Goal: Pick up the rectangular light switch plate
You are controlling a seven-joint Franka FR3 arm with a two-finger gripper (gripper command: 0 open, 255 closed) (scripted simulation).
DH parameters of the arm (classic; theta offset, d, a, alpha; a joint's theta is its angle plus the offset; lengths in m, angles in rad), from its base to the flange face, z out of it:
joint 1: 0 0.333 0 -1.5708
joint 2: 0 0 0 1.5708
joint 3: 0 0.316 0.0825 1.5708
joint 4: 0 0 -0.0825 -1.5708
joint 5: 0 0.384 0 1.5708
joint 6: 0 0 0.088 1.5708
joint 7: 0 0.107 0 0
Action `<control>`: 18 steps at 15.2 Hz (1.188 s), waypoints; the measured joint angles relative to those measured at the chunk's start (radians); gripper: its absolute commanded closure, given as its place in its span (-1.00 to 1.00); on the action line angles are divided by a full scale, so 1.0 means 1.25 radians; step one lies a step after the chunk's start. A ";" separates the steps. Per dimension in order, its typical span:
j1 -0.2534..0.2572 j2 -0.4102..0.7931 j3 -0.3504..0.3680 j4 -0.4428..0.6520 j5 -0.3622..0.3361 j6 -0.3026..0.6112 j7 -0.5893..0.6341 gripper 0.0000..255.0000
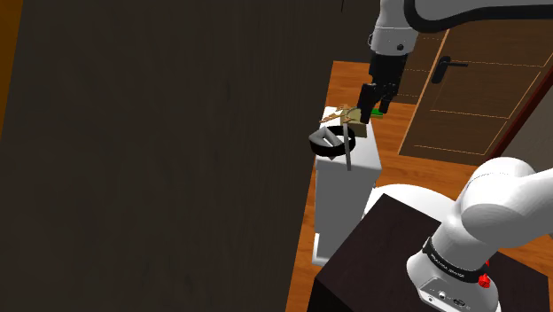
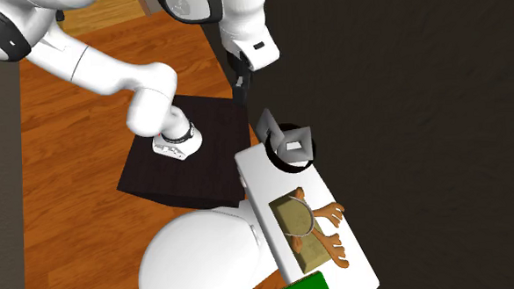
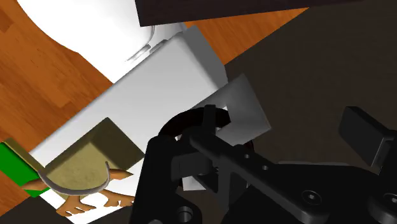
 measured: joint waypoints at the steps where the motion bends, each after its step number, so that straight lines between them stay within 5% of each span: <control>1: 0.000 0.000 0.000 0.000 0.000 0.000 0.000 -1.00; 3: -0.043 0.040 0.058 0.010 0.006 0.017 0.121 -1.00; 8: -0.207 0.209 0.241 0.078 0.001 0.040 0.647 -1.00; 16: -0.228 0.244 0.269 0.027 0.000 0.111 0.743 -1.00; 17: -0.228 0.245 0.270 0.025 0.000 0.114 0.744 1.00; 18: -0.228 0.245 0.270 0.024 0.000 0.116 0.745 1.00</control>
